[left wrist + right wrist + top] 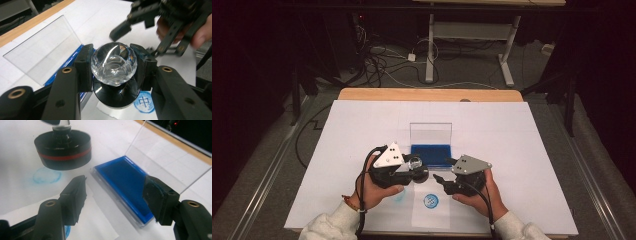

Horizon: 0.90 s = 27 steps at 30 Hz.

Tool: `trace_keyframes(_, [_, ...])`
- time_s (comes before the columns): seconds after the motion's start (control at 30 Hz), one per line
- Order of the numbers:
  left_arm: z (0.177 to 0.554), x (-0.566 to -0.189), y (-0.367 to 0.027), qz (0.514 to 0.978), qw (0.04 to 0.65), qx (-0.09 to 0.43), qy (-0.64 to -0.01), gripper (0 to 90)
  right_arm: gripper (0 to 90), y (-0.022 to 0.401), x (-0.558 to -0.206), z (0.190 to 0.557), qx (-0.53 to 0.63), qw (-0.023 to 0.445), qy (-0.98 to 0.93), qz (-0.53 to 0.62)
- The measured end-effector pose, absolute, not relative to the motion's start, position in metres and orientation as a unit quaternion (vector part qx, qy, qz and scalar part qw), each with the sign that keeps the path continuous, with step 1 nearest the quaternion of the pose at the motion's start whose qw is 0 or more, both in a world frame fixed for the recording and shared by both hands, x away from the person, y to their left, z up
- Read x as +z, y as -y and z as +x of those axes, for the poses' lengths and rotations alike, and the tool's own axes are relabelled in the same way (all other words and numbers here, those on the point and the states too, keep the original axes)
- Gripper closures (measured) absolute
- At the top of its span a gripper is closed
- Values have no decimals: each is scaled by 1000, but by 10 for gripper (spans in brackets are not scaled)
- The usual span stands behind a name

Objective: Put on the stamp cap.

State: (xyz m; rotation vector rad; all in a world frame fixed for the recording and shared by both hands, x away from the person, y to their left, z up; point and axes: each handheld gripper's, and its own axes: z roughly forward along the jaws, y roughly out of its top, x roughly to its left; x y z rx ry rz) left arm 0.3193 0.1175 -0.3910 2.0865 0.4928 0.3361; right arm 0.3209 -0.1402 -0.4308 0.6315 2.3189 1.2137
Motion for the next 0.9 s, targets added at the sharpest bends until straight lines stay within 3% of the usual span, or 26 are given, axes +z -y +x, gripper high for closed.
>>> trace_keyframes(0.67, [326,-394,-132,856,439,167,-218,547,311,178,-402,313,457,283,-805,251])
trace_keyframes(0.9, [327,-392,-137,855,435,173,-224,547,202,196,-400,311,466,294,-786,279])
